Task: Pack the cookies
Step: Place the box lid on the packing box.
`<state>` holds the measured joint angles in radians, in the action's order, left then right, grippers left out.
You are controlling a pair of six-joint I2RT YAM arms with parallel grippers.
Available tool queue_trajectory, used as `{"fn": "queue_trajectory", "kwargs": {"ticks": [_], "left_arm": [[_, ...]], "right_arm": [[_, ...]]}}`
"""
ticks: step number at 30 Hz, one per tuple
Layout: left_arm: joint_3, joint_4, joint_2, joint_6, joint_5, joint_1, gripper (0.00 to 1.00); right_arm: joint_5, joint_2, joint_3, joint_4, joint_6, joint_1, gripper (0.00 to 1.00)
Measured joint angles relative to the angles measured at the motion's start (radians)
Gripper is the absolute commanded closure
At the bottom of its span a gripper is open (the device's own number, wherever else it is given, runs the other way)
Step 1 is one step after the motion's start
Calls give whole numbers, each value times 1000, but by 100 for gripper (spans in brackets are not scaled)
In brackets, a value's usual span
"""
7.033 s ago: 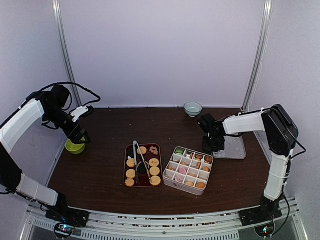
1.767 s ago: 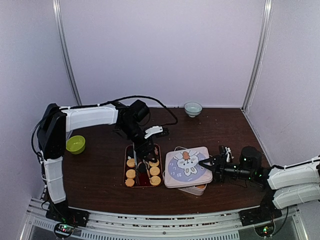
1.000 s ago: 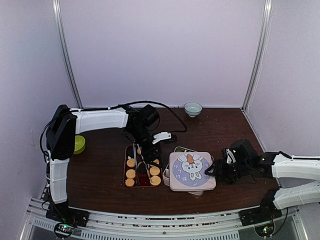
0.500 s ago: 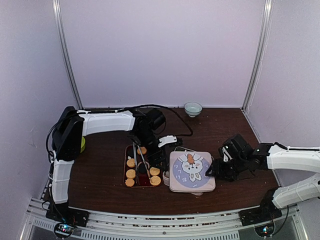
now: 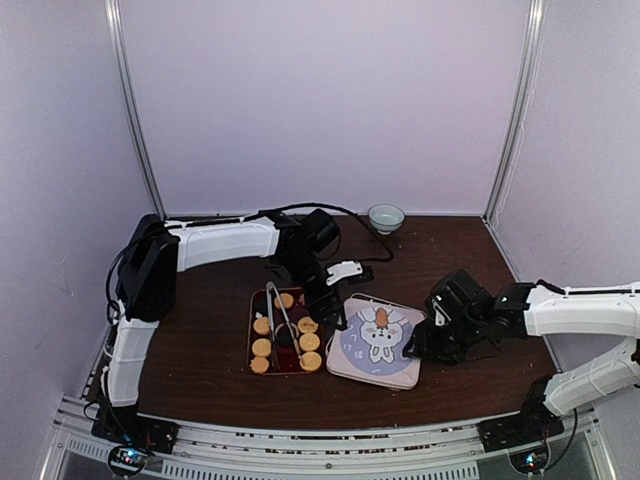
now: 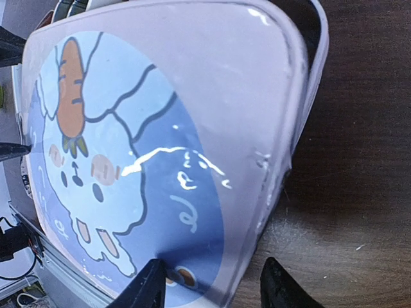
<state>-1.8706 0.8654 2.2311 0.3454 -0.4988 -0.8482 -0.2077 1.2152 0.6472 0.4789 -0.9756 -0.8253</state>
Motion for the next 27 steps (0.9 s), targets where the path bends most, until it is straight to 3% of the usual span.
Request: {"fn": "queue_trajectory", "kwargs": {"ticks": [27], "left_arm": [[-211, 3, 136, -33, 86, 0, 18]], "right_arm": [[0, 81, 66, 9, 7, 2, 50]]}}
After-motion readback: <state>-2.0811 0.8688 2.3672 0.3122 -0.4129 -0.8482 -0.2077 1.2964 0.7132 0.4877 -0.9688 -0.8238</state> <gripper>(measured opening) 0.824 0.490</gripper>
